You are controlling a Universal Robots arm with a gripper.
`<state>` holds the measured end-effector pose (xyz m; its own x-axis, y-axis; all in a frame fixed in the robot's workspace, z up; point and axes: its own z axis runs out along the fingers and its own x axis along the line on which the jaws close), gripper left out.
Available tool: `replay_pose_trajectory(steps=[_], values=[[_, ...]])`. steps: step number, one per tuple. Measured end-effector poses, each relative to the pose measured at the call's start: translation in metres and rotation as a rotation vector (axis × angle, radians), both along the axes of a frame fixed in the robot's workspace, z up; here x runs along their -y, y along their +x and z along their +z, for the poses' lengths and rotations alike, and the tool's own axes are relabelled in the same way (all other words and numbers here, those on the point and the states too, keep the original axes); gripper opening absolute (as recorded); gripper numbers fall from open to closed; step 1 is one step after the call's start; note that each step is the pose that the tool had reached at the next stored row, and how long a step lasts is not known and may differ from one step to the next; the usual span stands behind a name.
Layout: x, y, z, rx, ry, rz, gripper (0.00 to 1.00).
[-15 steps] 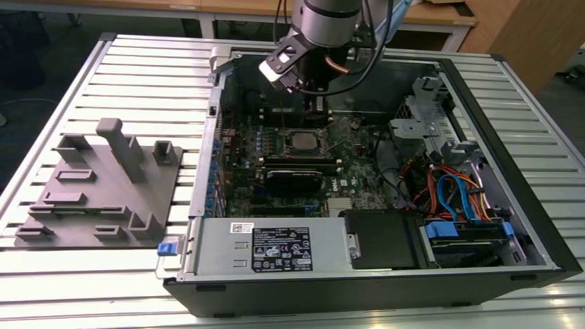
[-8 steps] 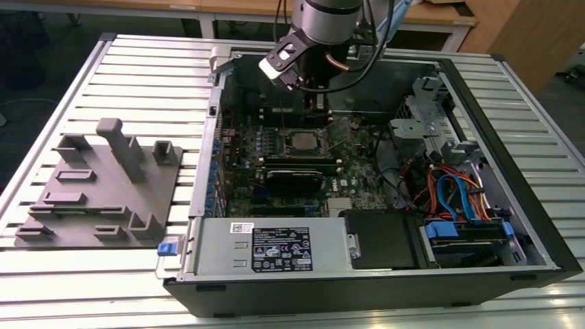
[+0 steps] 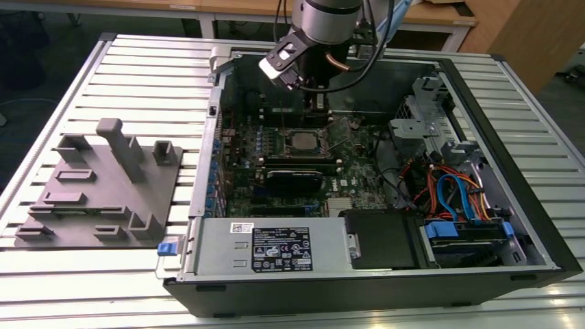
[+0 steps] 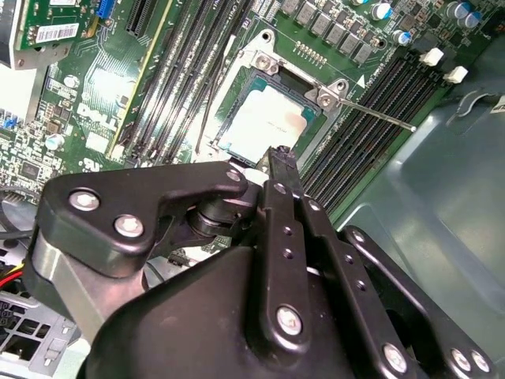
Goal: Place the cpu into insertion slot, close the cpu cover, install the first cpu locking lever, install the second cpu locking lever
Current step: 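Close the cpu cover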
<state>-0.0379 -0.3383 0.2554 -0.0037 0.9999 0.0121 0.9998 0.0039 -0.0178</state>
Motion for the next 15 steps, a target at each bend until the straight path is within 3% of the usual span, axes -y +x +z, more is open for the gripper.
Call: replay_pose_trajectory(steps=[9,15], values=[[0.0000,0.0000,0.0099,0.0002,0.0001,0.000,0.10],[0.0000,0.0000,0.0110,0.0001,0.0005,0.000,0.10]])
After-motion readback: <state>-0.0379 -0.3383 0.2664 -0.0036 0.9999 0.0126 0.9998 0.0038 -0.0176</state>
